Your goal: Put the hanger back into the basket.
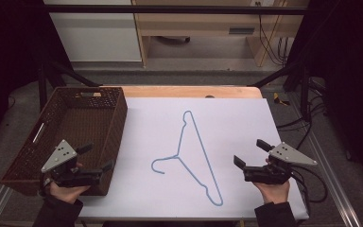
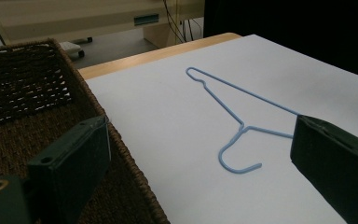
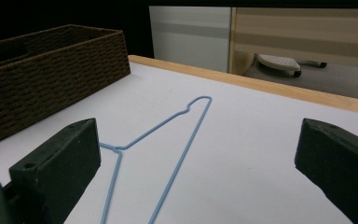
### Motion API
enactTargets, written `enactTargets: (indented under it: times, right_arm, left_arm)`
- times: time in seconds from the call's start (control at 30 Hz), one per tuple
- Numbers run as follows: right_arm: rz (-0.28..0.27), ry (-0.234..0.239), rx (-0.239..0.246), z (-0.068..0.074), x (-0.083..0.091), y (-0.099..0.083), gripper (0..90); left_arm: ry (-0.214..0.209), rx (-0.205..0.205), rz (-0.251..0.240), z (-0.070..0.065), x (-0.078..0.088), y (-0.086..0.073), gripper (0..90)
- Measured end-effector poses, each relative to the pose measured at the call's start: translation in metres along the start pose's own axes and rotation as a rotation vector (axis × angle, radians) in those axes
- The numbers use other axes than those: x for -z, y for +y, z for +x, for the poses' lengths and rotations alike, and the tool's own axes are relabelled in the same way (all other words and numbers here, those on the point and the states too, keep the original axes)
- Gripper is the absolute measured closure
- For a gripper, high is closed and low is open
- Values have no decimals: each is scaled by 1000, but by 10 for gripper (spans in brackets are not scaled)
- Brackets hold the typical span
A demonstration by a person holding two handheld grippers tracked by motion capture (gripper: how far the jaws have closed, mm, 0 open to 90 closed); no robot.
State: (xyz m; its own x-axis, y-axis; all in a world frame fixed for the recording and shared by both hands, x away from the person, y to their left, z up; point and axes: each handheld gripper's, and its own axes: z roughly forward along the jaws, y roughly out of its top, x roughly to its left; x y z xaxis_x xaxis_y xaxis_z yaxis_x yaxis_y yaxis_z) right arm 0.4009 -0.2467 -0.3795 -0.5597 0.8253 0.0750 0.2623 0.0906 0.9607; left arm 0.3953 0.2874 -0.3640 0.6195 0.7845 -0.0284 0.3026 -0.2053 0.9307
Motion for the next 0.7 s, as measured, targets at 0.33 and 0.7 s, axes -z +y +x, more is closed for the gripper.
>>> enactTargets:
  times: [0.33, 0.7]
  right_arm:
    - [39, -12, 0, 1, -2, 0, 24]
    - [99, 2, 53, 17, -16, 4, 28]
  left_arm:
    - [9, 2, -8, 0, 3, 1, 46]
    - [2, -4, 9, -2, -3, -1, 47]
